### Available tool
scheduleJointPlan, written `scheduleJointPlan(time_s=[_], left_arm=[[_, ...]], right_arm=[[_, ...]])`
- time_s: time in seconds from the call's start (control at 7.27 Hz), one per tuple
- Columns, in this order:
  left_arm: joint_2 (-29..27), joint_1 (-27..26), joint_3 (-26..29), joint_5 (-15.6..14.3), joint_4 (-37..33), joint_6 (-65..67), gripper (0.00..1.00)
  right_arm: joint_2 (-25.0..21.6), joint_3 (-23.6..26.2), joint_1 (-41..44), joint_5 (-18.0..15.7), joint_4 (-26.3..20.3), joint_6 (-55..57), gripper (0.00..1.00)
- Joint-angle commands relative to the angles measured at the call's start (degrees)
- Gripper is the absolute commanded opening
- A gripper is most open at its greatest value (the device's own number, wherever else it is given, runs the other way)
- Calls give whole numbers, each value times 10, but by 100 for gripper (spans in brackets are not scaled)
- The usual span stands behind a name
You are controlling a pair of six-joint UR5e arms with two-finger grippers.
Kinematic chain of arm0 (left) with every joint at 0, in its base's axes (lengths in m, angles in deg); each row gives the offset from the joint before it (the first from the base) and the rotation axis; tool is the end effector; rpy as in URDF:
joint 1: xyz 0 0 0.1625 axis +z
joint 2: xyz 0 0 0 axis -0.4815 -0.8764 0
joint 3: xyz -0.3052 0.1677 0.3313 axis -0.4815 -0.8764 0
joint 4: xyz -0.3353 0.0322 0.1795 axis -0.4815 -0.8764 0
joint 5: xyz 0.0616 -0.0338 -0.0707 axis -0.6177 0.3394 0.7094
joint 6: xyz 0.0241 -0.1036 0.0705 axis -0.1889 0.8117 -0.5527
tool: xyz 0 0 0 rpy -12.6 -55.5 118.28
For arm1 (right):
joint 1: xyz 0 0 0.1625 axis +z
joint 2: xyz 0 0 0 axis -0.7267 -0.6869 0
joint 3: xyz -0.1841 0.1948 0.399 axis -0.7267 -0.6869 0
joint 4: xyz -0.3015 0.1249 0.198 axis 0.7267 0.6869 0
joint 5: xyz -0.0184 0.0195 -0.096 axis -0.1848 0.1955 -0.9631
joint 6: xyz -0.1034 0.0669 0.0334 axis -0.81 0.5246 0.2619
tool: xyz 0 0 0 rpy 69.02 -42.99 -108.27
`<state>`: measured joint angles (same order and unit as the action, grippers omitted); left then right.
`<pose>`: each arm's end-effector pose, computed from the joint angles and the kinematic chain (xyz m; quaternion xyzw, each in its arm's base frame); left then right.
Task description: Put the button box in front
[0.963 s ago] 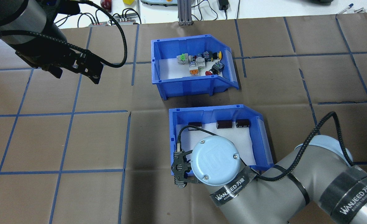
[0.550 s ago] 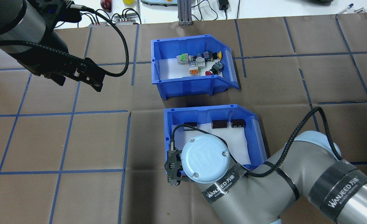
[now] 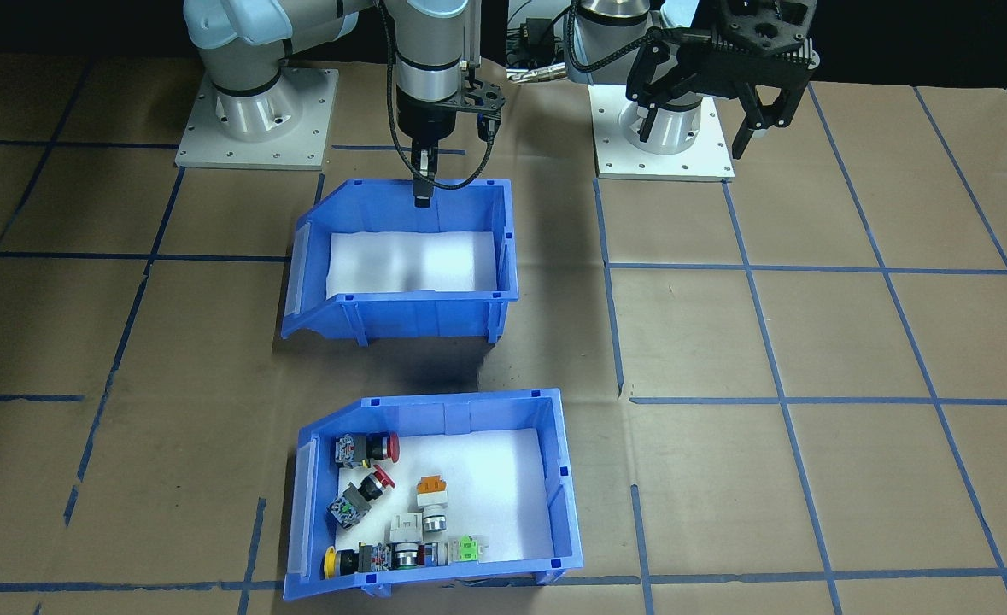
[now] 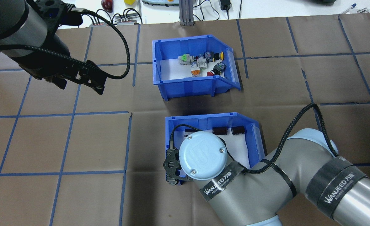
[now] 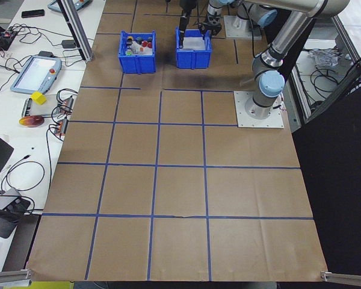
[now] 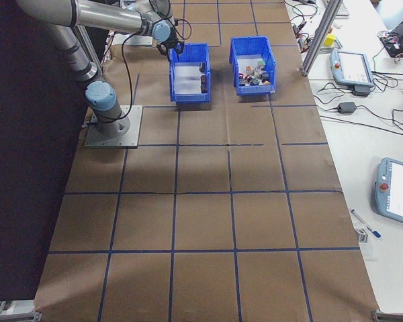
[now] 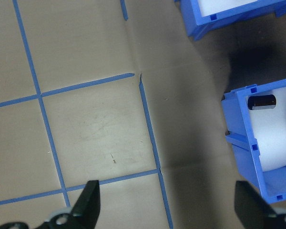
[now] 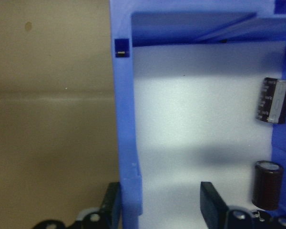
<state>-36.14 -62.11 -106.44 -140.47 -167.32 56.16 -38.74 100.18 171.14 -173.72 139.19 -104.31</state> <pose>-0.1417 -0.3770 0.5623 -0.1015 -0.9938 0.0437 0.0066 0.3140 -0.2484 0.3539 0.7057 -0.7053 0.0177 0.0646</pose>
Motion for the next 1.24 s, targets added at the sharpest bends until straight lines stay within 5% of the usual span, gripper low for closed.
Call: scheduleJointPlan(time_s=[0.0, 0.41, 0.83, 1.1], left_arm=[[0, -1, 1, 0, 0, -2, 99], [3, -1, -3, 0, 0, -2, 99], [3, 0, -3, -3, 0, -3, 99], [3, 0, 1, -5, 0, -3, 99]], right_arm=[[-6, -60, -2, -1, -69, 1, 100], [1, -171, -37, -2, -210, 3, 100], [-1, -181, -226, 12, -202, 54, 100], [5, -220, -293, 59, -205, 191, 100]])
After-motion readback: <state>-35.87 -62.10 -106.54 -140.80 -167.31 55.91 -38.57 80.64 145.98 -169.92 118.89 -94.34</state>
